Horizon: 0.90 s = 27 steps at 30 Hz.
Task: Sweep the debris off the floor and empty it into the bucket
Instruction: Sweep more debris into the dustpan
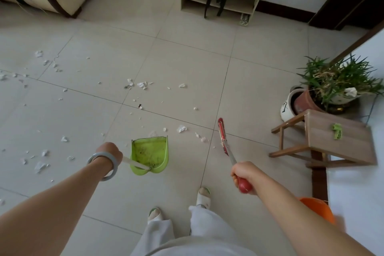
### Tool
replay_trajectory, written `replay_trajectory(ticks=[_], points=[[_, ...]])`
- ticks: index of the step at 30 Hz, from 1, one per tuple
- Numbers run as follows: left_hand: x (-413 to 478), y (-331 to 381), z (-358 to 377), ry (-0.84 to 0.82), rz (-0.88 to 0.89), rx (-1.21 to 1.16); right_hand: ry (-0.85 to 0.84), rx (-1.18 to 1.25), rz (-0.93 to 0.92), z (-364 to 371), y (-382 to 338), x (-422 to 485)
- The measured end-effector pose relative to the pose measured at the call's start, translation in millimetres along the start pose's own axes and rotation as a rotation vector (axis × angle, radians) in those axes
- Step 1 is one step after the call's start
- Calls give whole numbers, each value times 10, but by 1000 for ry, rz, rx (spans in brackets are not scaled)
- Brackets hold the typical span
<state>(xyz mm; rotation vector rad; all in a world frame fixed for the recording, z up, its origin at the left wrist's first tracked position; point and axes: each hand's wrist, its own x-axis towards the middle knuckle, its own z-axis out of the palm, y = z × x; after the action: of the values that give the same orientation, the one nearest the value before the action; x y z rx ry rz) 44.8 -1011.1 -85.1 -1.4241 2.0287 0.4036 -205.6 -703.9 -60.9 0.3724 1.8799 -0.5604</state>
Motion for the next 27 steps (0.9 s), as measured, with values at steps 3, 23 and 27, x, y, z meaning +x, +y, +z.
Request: replay_trajectory(ticks=[3, 23, 27], points=[[-174, 247, -32, 12, 81, 71, 36, -30, 29, -339, -75, 174], [-49, 303, -214, 19, 1, 183, -96, -204, 9, 539, -826, 337], [2, 50, -335, -3, -14, 171, -174, -255, -9, 1059, -1091, 194]])
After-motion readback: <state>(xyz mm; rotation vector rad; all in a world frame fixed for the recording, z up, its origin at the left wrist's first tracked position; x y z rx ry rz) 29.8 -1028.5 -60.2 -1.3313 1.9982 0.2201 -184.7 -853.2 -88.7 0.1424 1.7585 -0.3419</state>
